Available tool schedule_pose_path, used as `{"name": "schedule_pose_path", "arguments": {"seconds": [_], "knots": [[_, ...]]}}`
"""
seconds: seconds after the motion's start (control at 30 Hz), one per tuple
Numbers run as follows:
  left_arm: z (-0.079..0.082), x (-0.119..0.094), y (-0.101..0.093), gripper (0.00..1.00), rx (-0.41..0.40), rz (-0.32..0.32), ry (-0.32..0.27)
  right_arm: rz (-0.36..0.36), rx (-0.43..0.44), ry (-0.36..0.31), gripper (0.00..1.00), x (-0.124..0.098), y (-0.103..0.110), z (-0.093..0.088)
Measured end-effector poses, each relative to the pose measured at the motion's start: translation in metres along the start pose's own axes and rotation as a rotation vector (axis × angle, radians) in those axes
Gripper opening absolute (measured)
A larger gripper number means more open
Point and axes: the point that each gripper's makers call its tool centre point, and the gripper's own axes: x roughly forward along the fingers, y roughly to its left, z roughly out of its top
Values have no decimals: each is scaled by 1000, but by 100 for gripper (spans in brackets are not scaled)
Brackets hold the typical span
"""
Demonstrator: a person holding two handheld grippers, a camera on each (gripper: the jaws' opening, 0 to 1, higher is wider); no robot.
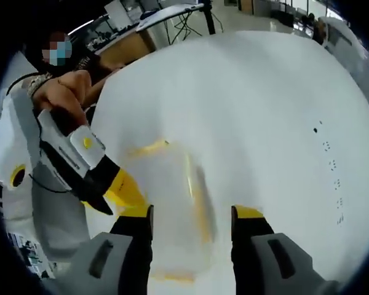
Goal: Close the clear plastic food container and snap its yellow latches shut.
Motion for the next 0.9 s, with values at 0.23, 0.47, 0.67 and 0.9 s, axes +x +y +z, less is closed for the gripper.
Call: {"name": "schedule_pose_path", "arguments": {"seconds": [0.23, 0.47, 0.67, 0.9], "knots": [[2, -12, 11, 47, 2, 33, -7, -29, -31, -42, 55, -14, 4, -6], [6, -23, 19, 47, -30, 45, -22, -49, -96, -55, 53, -20, 22, -12], [4, -29, 26, 47, -24, 52, 0, -60, -134, -61, 53, -20, 29, -19], [-1, -33, 34, 50, -37, 37, 20, -92, -149, -68, 56, -24, 30, -28]]}}
